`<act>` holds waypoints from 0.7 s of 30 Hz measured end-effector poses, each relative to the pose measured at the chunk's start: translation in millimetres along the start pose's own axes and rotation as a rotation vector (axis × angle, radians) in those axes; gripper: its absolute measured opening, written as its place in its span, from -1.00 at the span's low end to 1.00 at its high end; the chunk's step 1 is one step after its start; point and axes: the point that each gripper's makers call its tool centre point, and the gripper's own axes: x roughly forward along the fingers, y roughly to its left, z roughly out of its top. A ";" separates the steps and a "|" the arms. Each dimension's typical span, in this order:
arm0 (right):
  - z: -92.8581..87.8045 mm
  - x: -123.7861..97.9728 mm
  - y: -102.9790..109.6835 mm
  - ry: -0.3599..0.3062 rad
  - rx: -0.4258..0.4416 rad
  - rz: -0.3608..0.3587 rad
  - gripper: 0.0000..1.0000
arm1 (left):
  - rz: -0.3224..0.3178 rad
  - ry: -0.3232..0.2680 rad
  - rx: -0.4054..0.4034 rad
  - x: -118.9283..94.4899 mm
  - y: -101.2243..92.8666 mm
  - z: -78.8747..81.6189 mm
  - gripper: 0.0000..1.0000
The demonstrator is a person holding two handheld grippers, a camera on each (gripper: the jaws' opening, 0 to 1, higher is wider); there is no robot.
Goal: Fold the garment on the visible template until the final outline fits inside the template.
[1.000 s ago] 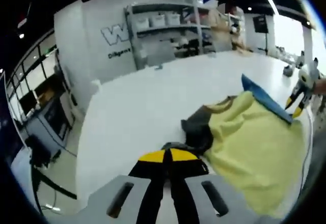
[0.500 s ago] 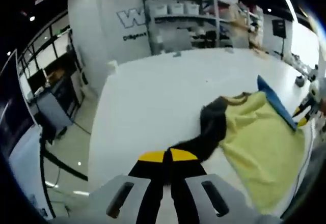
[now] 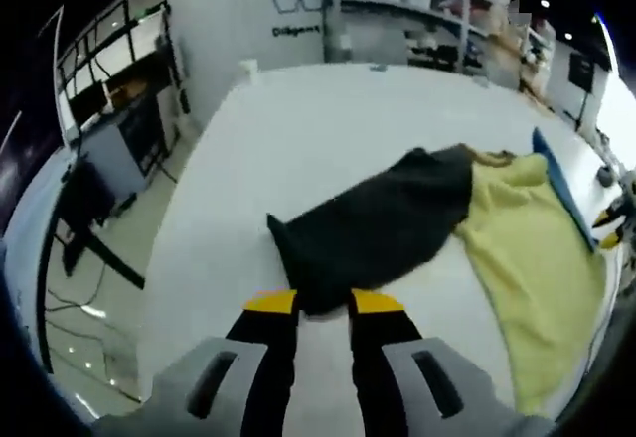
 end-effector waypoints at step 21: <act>-6.6 14.8 12.5 0.084 -0.195 -0.041 -0.69 | -0.064 0.078 0.245 39.9 -33.3 7.8 -0.70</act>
